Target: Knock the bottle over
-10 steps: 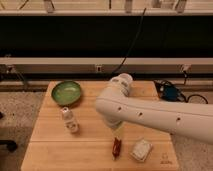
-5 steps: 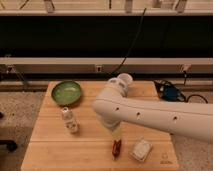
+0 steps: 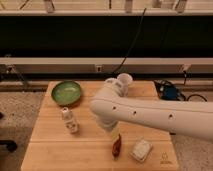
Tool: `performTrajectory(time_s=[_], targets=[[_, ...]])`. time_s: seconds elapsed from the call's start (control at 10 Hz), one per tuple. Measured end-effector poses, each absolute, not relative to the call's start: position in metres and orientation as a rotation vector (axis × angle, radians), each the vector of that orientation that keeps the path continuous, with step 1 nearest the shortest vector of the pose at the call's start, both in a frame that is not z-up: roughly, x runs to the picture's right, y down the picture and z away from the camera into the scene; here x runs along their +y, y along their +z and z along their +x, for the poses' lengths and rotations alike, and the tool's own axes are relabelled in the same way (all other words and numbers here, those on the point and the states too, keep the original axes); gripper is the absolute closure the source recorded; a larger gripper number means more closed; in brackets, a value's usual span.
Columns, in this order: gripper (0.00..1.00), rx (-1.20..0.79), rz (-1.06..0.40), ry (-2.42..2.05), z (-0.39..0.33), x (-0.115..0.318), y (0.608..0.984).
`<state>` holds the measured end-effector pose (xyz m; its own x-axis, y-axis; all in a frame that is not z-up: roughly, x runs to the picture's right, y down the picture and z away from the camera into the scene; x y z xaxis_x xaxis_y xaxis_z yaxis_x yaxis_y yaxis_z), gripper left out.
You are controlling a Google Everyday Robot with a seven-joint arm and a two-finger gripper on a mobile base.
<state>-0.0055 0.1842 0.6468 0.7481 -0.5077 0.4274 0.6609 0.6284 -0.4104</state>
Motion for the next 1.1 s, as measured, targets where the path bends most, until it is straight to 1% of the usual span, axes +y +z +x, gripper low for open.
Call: performTrajectory(time_s=[0.2, 0.4, 0.5, 0.6, 0.7, 0.8, 0.9, 1.0, 1.1], targets=[[0.20, -0.296, -0.586, -0.690, -0.012, 0.186, 0.648], [0.26, -0.312, -0.595, -0.694, -0.018, 0.188, 0.649], [0.27, -0.318, -0.599, -0.696, -0.021, 0.189, 0.651], [0.33, -0.323, -0.602, -0.697, -0.024, 0.190, 0.651], [0.34, -0.326, -0.605, -0.695, -0.024, 0.190, 0.653], [0.32, -0.331, -0.609, -0.695, -0.025, 0.191, 0.654], [0.33, -0.337, -0.612, -0.697, -0.029, 0.192, 0.655], [0.40, -0.343, -0.616, -0.695, -0.031, 0.193, 0.657], [0.46, -0.348, -0.617, -0.695, -0.034, 0.194, 0.658]])
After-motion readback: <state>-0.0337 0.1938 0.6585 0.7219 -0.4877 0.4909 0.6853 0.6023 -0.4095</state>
